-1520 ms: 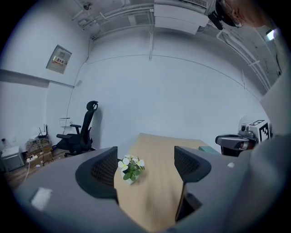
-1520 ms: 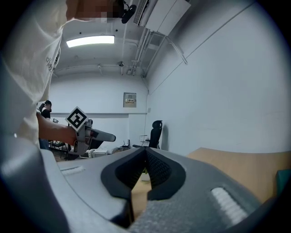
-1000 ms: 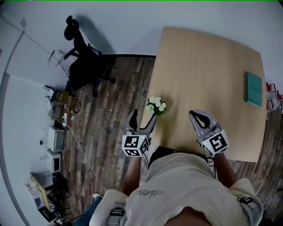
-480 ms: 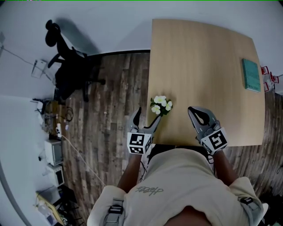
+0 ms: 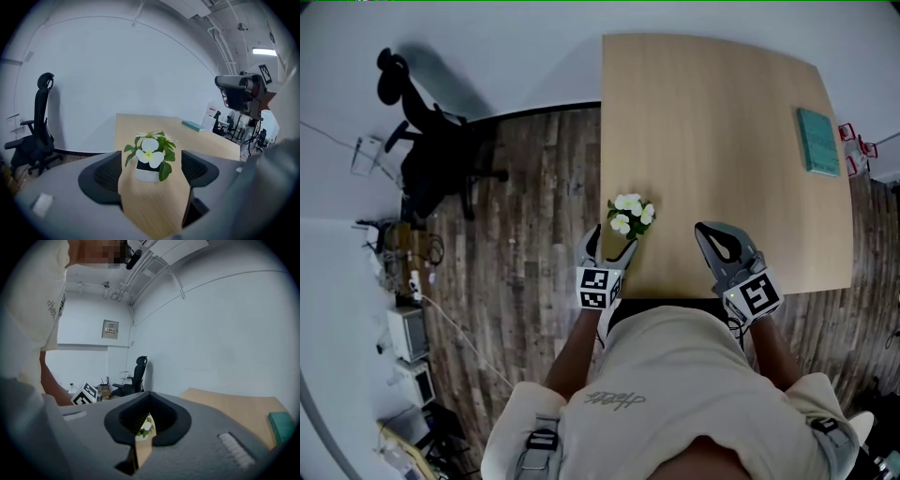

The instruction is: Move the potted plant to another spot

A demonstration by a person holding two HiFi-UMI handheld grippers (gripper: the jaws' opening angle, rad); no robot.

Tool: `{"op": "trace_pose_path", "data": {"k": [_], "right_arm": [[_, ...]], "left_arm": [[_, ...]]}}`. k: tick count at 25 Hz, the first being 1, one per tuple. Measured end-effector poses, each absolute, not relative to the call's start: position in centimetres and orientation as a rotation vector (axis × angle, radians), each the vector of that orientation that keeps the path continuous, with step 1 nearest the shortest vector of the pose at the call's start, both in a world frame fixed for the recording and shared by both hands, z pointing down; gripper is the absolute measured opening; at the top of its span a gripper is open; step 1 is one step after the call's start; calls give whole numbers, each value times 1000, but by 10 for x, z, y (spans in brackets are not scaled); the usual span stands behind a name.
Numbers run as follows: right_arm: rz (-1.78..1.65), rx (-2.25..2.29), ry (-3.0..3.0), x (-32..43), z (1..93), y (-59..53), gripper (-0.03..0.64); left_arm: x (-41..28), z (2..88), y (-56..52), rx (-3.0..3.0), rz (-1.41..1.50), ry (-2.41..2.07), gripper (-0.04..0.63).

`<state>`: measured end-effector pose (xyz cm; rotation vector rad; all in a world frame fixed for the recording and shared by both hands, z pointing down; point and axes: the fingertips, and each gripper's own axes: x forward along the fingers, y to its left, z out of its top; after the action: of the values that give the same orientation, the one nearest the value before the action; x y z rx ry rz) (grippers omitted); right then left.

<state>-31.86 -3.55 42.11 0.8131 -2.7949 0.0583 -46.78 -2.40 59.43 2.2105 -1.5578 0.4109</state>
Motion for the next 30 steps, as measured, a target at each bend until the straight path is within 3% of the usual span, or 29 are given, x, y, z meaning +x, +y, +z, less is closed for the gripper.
{"op": "trace_pose_path", "data": {"k": [14, 30], "right_arm": [[121, 948, -2727, -289, 428, -33, 3], [133, 1053, -2682, -273, 427, -36, 3]], "left_arm": [[-464, 688, -24, 2154, 614, -1511, 428], [-449, 702, -60, 2207, 733, -1521, 430]]}}
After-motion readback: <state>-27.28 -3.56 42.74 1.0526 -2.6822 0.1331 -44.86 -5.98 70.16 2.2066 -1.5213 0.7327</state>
